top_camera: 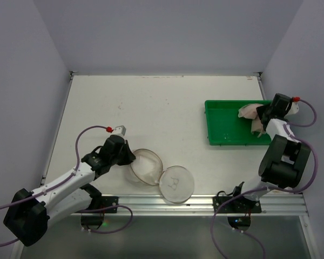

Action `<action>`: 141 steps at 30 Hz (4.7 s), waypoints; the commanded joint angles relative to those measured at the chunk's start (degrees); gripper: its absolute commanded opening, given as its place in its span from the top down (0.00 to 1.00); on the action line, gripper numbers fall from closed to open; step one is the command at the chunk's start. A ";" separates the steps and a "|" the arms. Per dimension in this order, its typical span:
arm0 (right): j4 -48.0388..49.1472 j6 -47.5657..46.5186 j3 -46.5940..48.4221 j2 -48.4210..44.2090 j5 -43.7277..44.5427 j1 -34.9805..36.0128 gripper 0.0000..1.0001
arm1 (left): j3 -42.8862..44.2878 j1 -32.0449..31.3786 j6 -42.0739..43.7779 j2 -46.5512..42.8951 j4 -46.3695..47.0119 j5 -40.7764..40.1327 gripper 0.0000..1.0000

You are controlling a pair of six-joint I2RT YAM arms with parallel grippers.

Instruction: Unzip the laundry bag and remove the bra

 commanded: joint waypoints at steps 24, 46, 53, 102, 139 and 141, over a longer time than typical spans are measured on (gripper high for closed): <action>-12.82 -5.59 -6.98 -28.09 -0.94 -0.42 0.01 | 4.18 0.49 0.83 -5.53 -3.97 -1.06 1.00; -2.80 -17.19 -16.39 -34.69 -15.37 42.44 0.08 | 4.10 0.40 0.31 -5.62 -3.88 -2.03 1.00; 1.34 -18.59 -13.95 -27.51 -9.13 72.31 0.11 | 3.75 0.49 -0.13 -5.70 -4.06 -2.38 1.00; -6.65 -27.56 6.01 0.72 6.18 93.45 0.12 | -0.30 0.40 -2.51 -7.46 -4.50 -1.68 1.00; -8.87 -27.38 2.86 10.23 5.57 90.73 1.00 | -2.14 0.40 -2.42 -7.29 -4.85 -3.70 1.00; -6.67 -28.43 0.05 5.68 4.86 90.73 1.00 | -2.41 0.40 -2.33 -7.02 -4.68 -3.87 1.00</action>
